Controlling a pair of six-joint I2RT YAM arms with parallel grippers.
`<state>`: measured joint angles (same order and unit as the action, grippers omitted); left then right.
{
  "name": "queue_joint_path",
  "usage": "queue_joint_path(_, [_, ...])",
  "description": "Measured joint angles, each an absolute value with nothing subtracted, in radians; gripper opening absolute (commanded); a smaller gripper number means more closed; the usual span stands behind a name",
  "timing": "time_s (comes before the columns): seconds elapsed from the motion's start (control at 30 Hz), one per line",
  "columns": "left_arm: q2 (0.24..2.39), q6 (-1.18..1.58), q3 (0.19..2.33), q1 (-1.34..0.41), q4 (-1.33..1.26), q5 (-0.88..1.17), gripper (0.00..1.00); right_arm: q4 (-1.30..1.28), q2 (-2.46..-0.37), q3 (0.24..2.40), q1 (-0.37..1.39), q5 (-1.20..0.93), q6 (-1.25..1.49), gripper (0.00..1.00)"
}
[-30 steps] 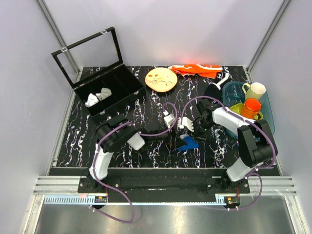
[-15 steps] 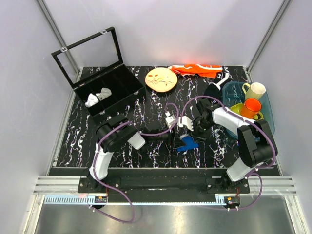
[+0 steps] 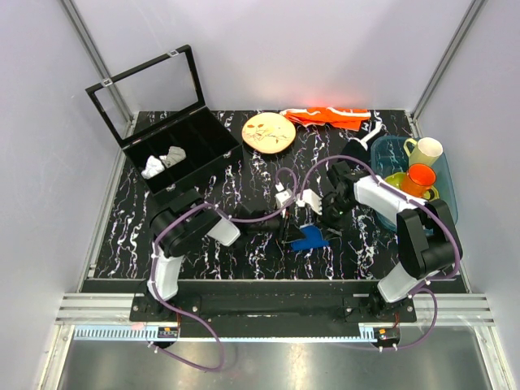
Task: Roll the underwear
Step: Pick up the underwear from the center of the board.
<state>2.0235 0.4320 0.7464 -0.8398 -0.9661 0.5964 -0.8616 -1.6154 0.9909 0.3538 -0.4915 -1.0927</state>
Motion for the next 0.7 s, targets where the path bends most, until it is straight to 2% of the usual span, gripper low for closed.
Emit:
queue_joint_path(0.1, [1.979, 0.414, 0.746, -0.832, -0.915, 0.588, 0.03, -0.911, -1.615, 1.037, 0.354, -0.493, -1.064, 0.63])
queue_joint_path(0.33, [1.887, 0.358, 0.719, -0.802, -0.793, 0.589, 0.03, -0.962, -1.564, 1.18, 0.356, -0.546, -0.997, 0.72])
queue_joint_path(0.53, [1.813, 0.303, 0.71, -0.755, -0.655, 0.591, 0.03, -0.971, -1.485, 1.193, 0.345, -0.589, -0.962, 0.71])
queue_joint_path(0.7, [1.706, 0.259, 0.71, -0.696, -0.535, 0.59, 0.03, -0.961, -1.477, 1.193, 0.265, -0.632, -0.907, 0.71])
